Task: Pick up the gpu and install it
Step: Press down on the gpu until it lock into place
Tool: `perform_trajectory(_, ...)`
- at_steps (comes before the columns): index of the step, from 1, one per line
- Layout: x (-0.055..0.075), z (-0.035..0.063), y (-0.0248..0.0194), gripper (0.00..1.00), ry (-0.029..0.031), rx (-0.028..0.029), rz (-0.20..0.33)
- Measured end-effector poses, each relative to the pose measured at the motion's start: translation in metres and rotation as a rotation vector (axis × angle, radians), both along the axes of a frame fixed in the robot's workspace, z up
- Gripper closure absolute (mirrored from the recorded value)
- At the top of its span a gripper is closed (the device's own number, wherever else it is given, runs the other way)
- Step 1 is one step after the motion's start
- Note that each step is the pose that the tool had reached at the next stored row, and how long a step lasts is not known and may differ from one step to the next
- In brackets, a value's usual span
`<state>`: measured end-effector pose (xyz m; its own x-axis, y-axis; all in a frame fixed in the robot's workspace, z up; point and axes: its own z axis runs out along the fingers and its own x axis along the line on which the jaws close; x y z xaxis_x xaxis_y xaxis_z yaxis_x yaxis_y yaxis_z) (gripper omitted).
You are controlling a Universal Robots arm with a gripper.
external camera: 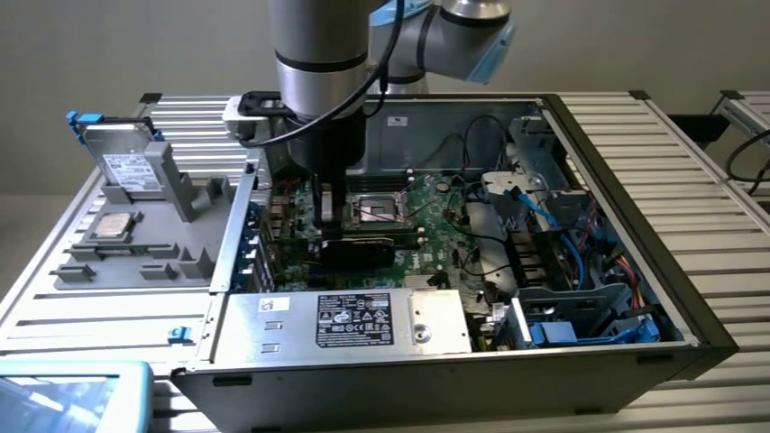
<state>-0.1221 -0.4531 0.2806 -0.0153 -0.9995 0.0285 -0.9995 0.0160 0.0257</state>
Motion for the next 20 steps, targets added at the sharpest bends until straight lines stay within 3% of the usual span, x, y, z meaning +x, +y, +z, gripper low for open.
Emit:
perform_trajectory(3,-0.004,-0.0014,0.0025,0.88,-0.0042,-0.0001,0.000)
perform_trajectory(13,-0.015,-0.0110,0.0081,0.88,-0.0283,-0.0008,-0.004)
perform_trajectory(18,-0.017,-0.0171,0.0085,0.88,-0.0340,-0.0012,-0.004)
perform_trajectory(20,-0.017,-0.0133,0.0089,0.88,-0.0348,0.0009,-0.007)
